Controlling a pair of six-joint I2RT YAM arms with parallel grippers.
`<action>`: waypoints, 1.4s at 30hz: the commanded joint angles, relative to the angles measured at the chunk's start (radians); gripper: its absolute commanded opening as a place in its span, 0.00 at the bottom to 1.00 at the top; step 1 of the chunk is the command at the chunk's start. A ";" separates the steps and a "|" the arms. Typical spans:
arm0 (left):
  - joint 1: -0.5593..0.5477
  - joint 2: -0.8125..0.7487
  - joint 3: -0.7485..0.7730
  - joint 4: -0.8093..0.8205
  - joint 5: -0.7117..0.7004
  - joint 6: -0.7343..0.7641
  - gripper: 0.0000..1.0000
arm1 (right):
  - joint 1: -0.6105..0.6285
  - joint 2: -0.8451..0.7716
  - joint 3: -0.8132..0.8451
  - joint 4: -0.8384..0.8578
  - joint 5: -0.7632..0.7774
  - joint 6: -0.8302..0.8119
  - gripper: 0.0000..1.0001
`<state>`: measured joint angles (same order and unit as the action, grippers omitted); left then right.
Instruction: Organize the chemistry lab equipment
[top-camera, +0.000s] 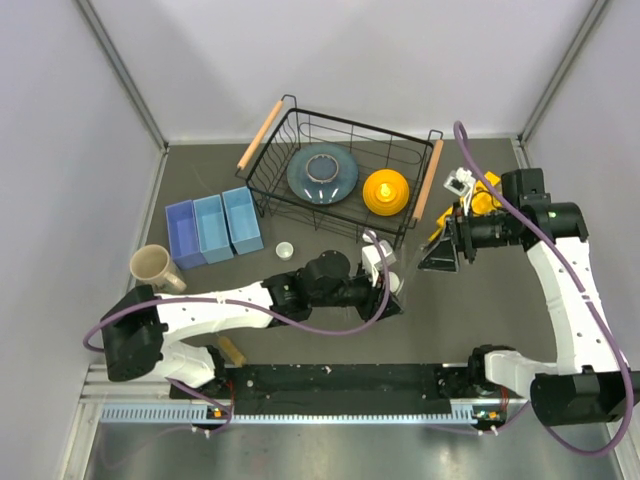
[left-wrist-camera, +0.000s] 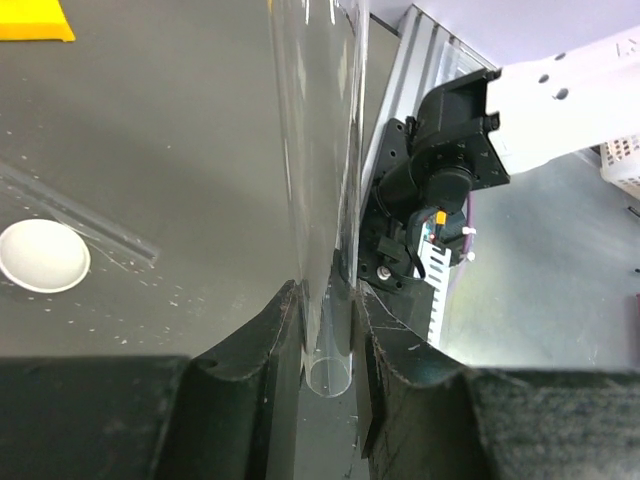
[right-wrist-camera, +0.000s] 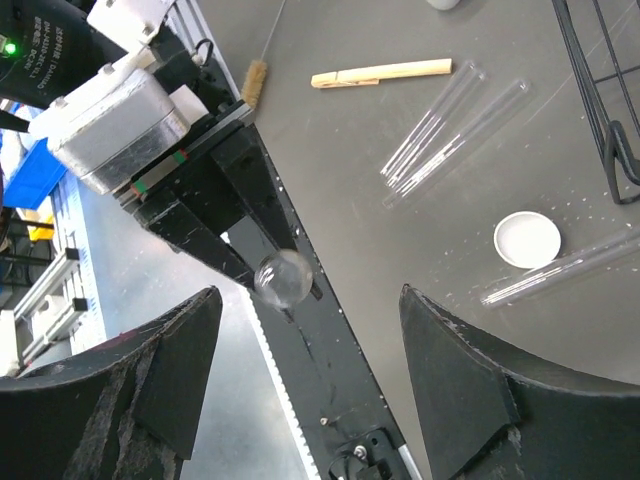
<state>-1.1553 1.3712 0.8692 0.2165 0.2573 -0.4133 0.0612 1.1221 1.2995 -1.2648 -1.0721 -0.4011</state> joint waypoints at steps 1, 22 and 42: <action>-0.018 0.011 0.025 0.027 0.028 0.021 0.13 | 0.025 0.016 0.035 -0.004 0.020 -0.012 0.71; -0.026 0.054 0.067 0.011 -0.009 0.022 0.13 | 0.089 0.039 0.007 -0.010 0.040 -0.002 0.35; -0.014 -0.194 -0.022 -0.123 -0.289 0.067 0.86 | -0.117 0.022 0.078 -0.008 0.113 -0.045 0.12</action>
<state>-1.1797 1.3148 0.8722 0.1287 0.1036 -0.3851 0.0372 1.1610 1.3289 -1.2804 -1.0016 -0.4026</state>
